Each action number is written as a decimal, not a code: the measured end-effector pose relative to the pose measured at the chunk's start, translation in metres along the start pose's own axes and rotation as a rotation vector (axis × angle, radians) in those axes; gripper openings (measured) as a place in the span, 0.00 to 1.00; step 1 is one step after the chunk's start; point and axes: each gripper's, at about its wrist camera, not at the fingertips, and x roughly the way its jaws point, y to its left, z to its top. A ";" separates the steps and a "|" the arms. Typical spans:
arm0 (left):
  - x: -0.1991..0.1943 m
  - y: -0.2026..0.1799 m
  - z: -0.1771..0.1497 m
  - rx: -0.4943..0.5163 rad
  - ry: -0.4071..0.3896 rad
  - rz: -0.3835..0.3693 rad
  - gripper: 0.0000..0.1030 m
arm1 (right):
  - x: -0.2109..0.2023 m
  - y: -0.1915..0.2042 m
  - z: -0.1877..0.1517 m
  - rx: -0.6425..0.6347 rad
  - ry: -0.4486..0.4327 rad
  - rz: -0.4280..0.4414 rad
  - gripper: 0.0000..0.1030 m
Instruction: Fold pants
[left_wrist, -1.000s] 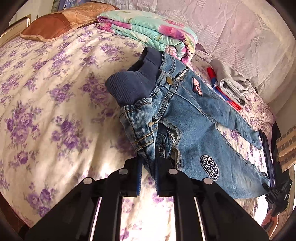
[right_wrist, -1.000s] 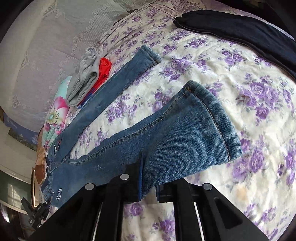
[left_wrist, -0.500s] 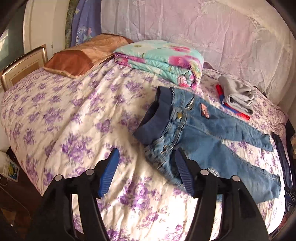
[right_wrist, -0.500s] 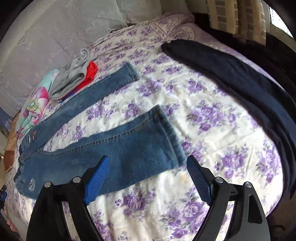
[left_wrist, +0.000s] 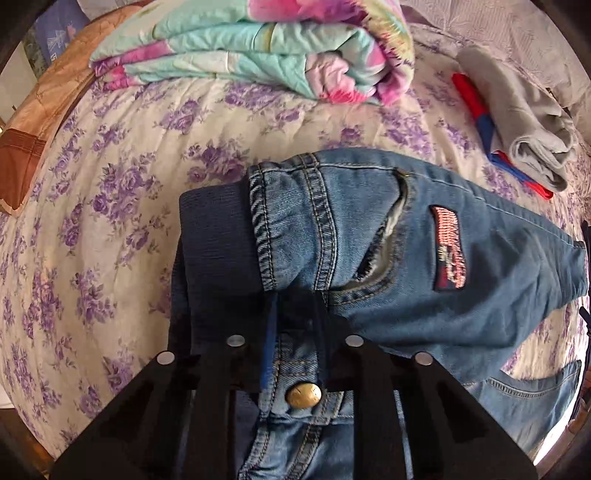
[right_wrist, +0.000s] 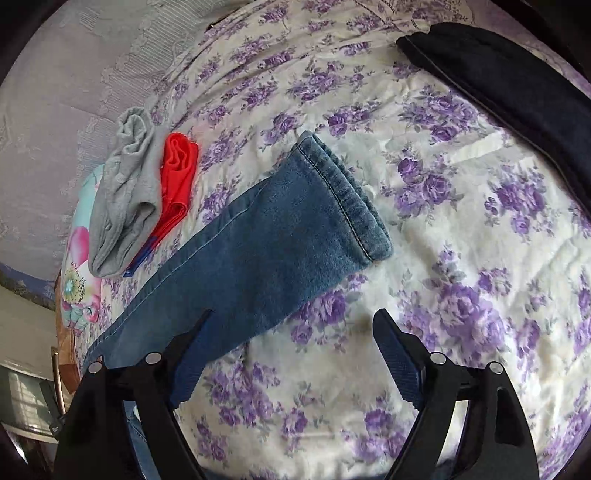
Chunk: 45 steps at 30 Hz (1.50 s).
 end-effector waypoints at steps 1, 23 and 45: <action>0.005 0.004 0.002 -0.016 0.009 -0.019 0.17 | 0.009 -0.001 0.005 0.011 0.006 0.002 0.75; -0.033 0.001 0.002 0.135 -0.042 0.031 0.40 | -0.031 0.008 -0.021 -0.099 -0.040 -0.153 0.61; 0.019 0.005 0.072 0.424 -0.021 -0.438 0.32 | -0.148 0.053 -0.173 -0.399 -0.171 -0.311 0.70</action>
